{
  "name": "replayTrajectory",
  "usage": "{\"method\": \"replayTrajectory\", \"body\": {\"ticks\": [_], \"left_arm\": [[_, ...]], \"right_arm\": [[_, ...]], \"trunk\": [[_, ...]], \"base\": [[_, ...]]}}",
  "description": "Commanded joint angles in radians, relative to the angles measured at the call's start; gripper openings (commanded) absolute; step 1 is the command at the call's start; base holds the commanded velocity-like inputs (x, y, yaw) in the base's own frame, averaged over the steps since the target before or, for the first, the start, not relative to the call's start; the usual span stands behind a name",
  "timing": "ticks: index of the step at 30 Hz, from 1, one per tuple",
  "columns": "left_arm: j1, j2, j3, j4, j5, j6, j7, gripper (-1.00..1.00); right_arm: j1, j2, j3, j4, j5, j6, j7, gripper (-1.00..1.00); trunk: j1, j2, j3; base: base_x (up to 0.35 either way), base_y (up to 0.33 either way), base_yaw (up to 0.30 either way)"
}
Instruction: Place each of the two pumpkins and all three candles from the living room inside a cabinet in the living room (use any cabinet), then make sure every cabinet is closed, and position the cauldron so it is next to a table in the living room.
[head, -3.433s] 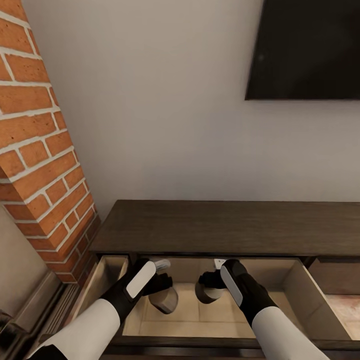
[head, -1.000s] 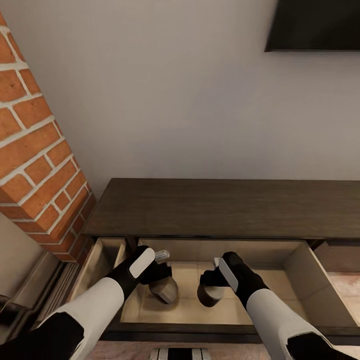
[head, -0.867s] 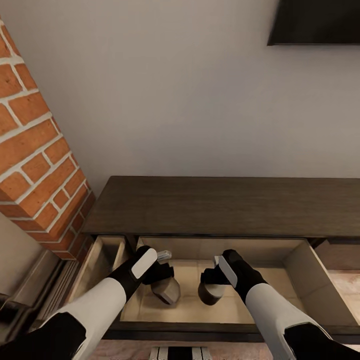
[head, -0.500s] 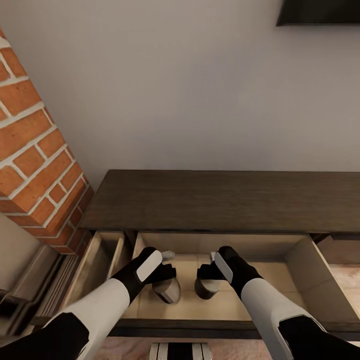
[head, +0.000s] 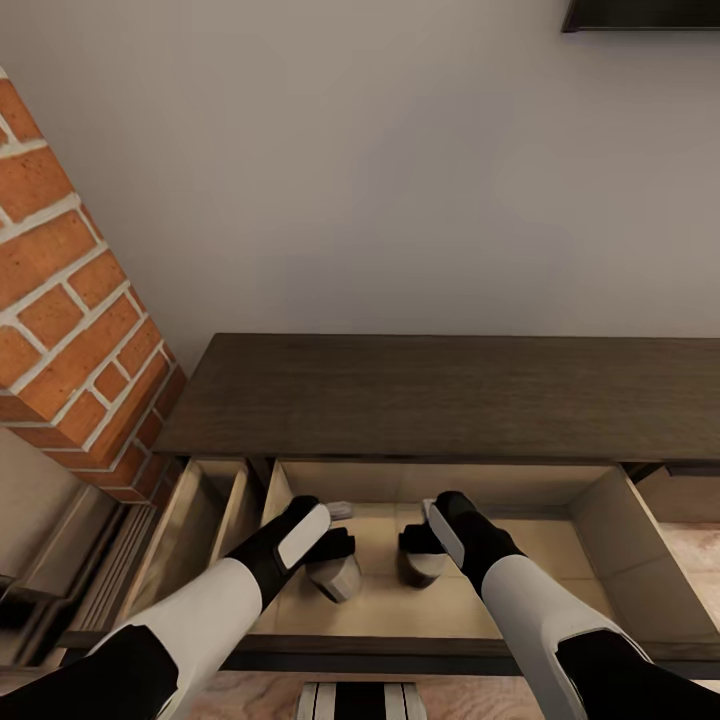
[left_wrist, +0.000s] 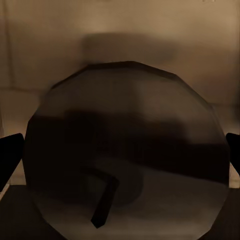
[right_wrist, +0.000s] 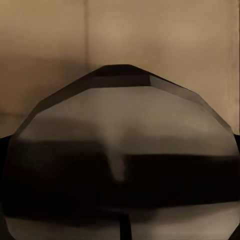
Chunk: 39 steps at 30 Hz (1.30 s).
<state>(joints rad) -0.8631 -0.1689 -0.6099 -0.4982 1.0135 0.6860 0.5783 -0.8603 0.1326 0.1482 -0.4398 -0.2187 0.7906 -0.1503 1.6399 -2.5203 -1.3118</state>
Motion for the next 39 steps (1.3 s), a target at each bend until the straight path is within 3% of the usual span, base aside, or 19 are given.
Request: {"method": "replayTrajectory", "body": {"ticks": [1, 4, 7, 9, 15, 22, 23, 28, 39], "left_arm": [[-0.001, 0.001, -0.010, -0.002, 0.011, -0.002, 0.009, -1.00], [0.001, 0.000, -0.044, -0.002, 0.011, -0.024, 0.009, -1.00], [0.001, -0.001, -0.108, -0.002, 0.012, -0.067, 0.010, -1.00], [0.002, -0.001, -0.123, -0.002, 0.013, -0.081, 0.014, -1.00], [0.007, 0.000, -0.139, -0.002, 0.012, -0.099, 0.011, -1.00], [0.010, 0.009, -0.142, 0.000, 0.010, -0.108, 0.001, -1.00], [0.010, 0.010, -0.142, 0.002, 0.009, -0.109, -0.009, 1.00], [0.010, 0.011, -0.164, 0.012, 0.003, -0.112, -0.036, 1.00], [0.010, 0.008, -0.168, 0.013, 0.002, -0.112, -0.039, 1.00]], "right_arm": [[0.000, -0.001, 0.006, -0.001, -0.005, 0.001, -0.008, -1.00], [0.000, -0.001, 0.005, -0.001, 0.016, -0.007, -0.008, -1.00], [0.000, -0.001, 0.005, 0.000, 0.022, -0.009, -0.009, -1.00], [0.000, -0.001, 0.005, 0.000, 0.023, -0.009, -0.009, -1.00], [0.000, -0.001, 0.006, 0.000, 0.025, -0.010, -0.009, -1.00], [0.000, -0.002, 0.007, 0.000, 0.025, -0.009, -0.009, -1.00], [0.000, -0.002, 0.006, 0.000, 0.025, -0.009, -0.009, 1.00], [0.000, -0.002, 0.005, -0.002, 0.025, -0.008, -0.009, 1.00], [0.000, -0.004, 0.004, -0.003, 0.024, -0.007, -0.008, 1.00]], "trunk": [[0.000, 0.000, -0.001], [0.000, 0.000, -0.001], [0.000, 0.000, -0.001], [0.000, 0.000, -0.001], [0.002, -0.001, -0.020], [0.002, -0.001, -0.020], [0.002, -0.001, -0.020], [0.002, -0.001, -0.020], [0.002, -0.001, -0.020]], "base": [[0.000, 0.000, 0.000], [0.000, 0.000, 0.000], [0.000, 0.000, 0.000], [0.000, 0.000, 0.000], [0.000, 0.000, 0.000], [0.000, 0.000, 0.000], [0.000, 0.000, 0.000], [0.000, 0.000, 0.000], [0.000, 0.000, 0.000]]}}
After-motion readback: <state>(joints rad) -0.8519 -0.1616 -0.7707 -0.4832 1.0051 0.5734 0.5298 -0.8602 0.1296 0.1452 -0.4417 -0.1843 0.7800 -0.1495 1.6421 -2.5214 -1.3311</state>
